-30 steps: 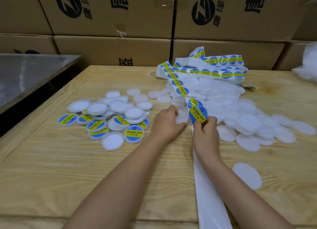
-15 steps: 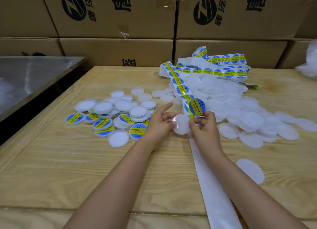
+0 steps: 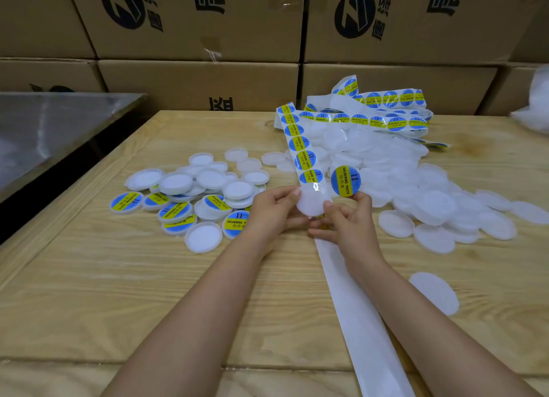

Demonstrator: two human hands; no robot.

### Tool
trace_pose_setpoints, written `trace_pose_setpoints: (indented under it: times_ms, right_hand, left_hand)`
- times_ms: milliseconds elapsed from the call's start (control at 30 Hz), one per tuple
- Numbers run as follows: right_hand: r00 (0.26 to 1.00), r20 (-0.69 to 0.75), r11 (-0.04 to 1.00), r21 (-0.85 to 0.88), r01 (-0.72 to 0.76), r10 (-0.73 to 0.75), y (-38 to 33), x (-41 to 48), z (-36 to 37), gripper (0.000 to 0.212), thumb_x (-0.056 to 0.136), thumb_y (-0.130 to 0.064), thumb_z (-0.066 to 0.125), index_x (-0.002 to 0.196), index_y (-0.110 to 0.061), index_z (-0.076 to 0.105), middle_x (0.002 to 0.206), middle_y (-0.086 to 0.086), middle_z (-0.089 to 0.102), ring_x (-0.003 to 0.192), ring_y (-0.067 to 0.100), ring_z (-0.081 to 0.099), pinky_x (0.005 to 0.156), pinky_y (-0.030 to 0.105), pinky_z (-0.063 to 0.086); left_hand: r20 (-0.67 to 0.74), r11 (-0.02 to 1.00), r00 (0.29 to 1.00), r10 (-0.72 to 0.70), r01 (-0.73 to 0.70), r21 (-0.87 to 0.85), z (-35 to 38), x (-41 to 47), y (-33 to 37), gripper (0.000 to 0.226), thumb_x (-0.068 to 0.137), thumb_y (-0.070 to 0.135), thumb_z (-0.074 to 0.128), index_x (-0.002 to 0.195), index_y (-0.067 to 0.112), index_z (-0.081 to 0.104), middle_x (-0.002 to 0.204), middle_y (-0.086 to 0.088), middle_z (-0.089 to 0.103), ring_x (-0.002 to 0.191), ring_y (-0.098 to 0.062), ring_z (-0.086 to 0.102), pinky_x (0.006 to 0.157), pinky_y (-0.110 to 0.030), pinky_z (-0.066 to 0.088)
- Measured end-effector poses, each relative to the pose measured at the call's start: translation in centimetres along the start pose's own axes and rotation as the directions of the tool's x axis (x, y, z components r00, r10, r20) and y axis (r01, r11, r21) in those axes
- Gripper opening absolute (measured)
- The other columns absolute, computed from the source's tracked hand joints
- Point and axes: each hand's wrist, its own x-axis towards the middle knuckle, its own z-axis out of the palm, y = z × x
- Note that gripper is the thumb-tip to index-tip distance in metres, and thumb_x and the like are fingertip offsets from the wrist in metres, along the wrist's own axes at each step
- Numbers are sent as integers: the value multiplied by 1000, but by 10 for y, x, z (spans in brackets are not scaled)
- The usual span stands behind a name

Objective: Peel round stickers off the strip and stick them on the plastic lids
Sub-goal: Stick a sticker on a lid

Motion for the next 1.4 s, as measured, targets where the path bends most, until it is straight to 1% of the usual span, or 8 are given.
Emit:
trace_pose_setpoints:
  times_ms: [200,300,433,567,700,800,1200,1400]
  right_hand:
    - [998,-67,998,71,1,4,-1,3,-1,1,99,-16,45,98,-17,45,102,5,54,78,16,66,56,31,57]
    - [999,-39,996,89,-25,29,0,5,-4,12,99,-17,45,92,-11,52,99,7,60,83,17,66,65,35,59]
    - [1000,23,999,-29,-16,16,3,4,-6,14,95,-13,52,90,-4,62,89,9,66,82,13,69,72,30,58]
    - [999,28,994,-107,-26,29,4,5,-7,17,92,-9,57,87,6,62,84,13,66,83,18,69,77,33,58]
    - [999,37,987,-159,-28,34,4,5,-7,16,91,-6,58,83,8,62,92,26,65,95,33,66,83,40,56]
    - [999,35,979,-203,-15,22,4,5,-8,18,90,-6,59,89,11,63,96,27,66,97,34,65,84,41,56]
    - [1000,6,942,-335,-23,27,9,7,-9,17,88,-14,62,80,1,66,86,17,70,90,29,68,87,50,52]
    - [1000,1,925,-381,-17,19,8,8,-9,18,87,-15,62,79,0,64,87,19,69,93,35,66,88,54,50]
  left_hand:
    - [-83,996,996,39,-32,87,4,-1,-1,17,94,16,56,103,5,66,95,-14,70,69,-22,71,53,-31,57]
    - [-100,996,995,29,-20,89,4,-2,1,17,93,17,57,102,4,65,96,-16,70,71,-25,71,55,-31,57]
    - [-53,997,998,16,-12,82,3,-4,3,19,94,17,56,104,4,65,93,-15,72,78,-27,72,59,-32,58]
    - [18,999,1000,-8,7,50,-1,-6,5,19,96,15,51,93,6,67,83,-11,73,75,-24,72,59,-29,57]
    - [35,997,999,-5,2,74,-3,-7,7,20,96,13,50,87,7,67,75,-8,74,69,-21,72,54,-26,56]
    - [29,996,1000,10,-13,94,-4,-7,6,19,96,13,52,86,7,68,74,-7,74,68,-20,72,53,-25,55]
    - [66,994,998,-2,-5,105,-5,-7,6,18,94,14,54,86,6,68,76,-9,74,69,-22,72,54,-26,56]
    - [66,993,998,16,-24,120,-5,-7,4,18,94,15,55,86,6,68,77,-8,74,72,-21,72,55,-26,56]
